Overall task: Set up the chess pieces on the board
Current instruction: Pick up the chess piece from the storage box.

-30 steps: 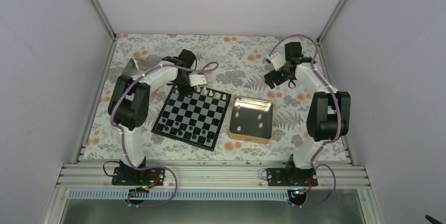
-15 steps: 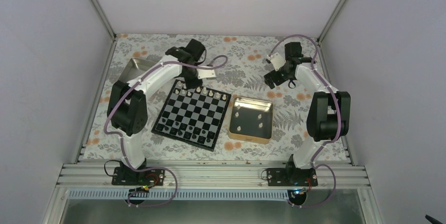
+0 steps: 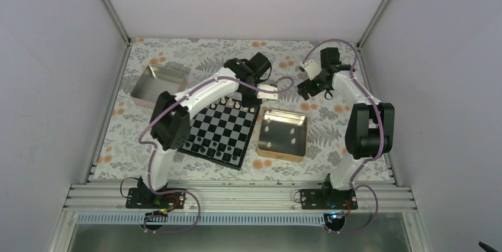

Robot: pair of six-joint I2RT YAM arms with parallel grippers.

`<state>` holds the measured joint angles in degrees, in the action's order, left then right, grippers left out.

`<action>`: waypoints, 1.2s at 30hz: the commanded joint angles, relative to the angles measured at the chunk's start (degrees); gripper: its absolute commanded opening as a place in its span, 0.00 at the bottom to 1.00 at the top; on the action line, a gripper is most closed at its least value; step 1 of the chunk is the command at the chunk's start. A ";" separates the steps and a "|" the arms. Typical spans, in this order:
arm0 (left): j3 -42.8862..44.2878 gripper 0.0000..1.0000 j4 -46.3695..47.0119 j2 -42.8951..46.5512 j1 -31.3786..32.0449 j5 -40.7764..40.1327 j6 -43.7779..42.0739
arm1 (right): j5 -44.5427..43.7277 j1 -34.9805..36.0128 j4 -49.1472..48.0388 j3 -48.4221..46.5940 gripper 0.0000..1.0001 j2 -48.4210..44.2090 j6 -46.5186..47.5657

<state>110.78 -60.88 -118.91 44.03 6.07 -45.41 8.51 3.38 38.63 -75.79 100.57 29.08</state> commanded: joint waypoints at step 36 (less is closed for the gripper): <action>-5.23 0.21 5.81 -11.73 9.45 3.43 1.64 | 1.59 0.53 0.83 0.66 1.00 1.20 0.99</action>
<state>106.06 -55.20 -129.56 52.99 9.63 -44.14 8.56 3.38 38.87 -75.68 101.21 29.54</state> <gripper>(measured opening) 0.211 0.999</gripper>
